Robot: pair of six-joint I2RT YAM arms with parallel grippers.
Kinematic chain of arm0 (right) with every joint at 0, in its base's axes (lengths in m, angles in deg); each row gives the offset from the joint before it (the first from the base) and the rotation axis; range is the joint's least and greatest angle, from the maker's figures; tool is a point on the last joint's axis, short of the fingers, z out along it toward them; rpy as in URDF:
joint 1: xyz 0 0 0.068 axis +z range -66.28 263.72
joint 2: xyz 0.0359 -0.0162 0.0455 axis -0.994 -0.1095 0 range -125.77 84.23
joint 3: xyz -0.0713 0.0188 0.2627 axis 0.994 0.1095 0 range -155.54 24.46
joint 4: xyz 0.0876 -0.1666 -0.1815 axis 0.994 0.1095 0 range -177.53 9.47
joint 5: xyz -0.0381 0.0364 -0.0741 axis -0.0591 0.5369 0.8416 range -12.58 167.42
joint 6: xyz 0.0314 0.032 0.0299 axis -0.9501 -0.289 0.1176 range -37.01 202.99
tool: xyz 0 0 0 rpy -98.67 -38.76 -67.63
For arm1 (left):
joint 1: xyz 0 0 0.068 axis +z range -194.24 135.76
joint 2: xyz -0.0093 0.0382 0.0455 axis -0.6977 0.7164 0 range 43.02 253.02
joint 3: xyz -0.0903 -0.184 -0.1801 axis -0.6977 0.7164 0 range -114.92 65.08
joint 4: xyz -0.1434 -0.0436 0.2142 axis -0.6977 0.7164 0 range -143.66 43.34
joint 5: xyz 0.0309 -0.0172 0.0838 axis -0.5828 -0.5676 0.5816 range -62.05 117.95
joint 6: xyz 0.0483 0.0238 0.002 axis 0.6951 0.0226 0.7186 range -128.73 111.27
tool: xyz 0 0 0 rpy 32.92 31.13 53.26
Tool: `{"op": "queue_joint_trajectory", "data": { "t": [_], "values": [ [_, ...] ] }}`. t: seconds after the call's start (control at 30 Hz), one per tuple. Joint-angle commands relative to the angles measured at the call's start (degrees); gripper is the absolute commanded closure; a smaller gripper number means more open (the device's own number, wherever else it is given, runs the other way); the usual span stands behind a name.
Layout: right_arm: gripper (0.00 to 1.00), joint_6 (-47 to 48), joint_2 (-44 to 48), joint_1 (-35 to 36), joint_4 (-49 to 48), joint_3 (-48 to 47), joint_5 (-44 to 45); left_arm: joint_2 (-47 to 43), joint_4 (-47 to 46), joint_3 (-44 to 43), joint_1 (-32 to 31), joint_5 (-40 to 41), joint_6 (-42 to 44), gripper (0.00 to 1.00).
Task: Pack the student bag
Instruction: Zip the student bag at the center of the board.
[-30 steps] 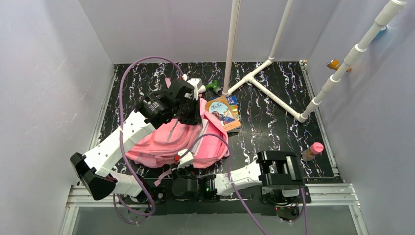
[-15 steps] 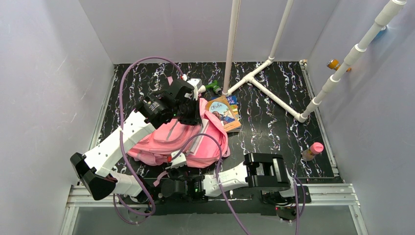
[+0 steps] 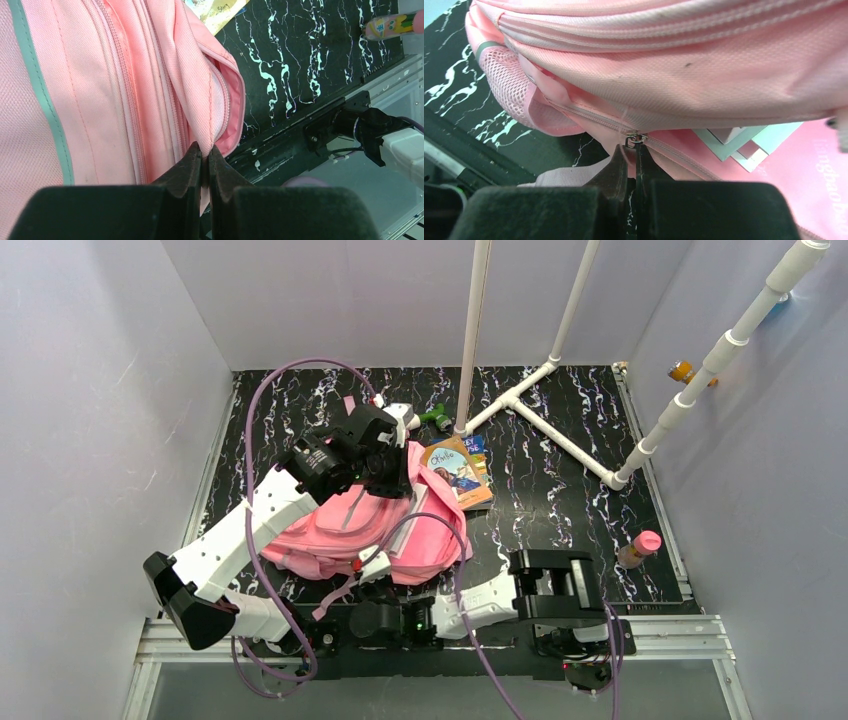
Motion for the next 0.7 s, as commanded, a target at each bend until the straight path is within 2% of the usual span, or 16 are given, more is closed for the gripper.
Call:
{"op": "queue_joint_trajectory", "data": {
  "t": [0.0,0.07,0.17,0.23,0.37,0.57,0.67],
  "values": [
    [0.99,4.27,5.96,-0.89,-8.89,6.02,-4.21,-3.26,-2.43,-0.79,0.64,0.46,1.87,1.00],
    [0.99,4.24,7.20,-1.08,-10.06,7.91,-5.74,-3.38,-1.69,-0.64,0.95,0.92,2.69,1.00],
    [0.99,3.07,8.04,-1.80,-9.55,9.26,-8.27,-3.73,-1.35,0.20,1.26,0.63,3.95,0.77],
    [0.99,2.06,8.37,-2.50,-8.26,9.29,-9.90,-4.01,-0.28,0.59,1.74,0.86,4.56,0.57],
    [0.99,1.71,9.23,-2.74,-8.45,10.01,-11.26,-6.74,1.81,3.02,3.19,2.78,5.67,0.30],
    [0.99,1.50,9.83,-3.04,-6.81,10.21,-12.63,-16.65,5.25,10.84,5.50,7.63,3.04,0.16],
    [0.99,0.58,10.32,-3.04,-3.50,9.57,-12.54,-23.21,7.97,16.29,5.63,12.57,-2.71,0.15]
  ]
}}
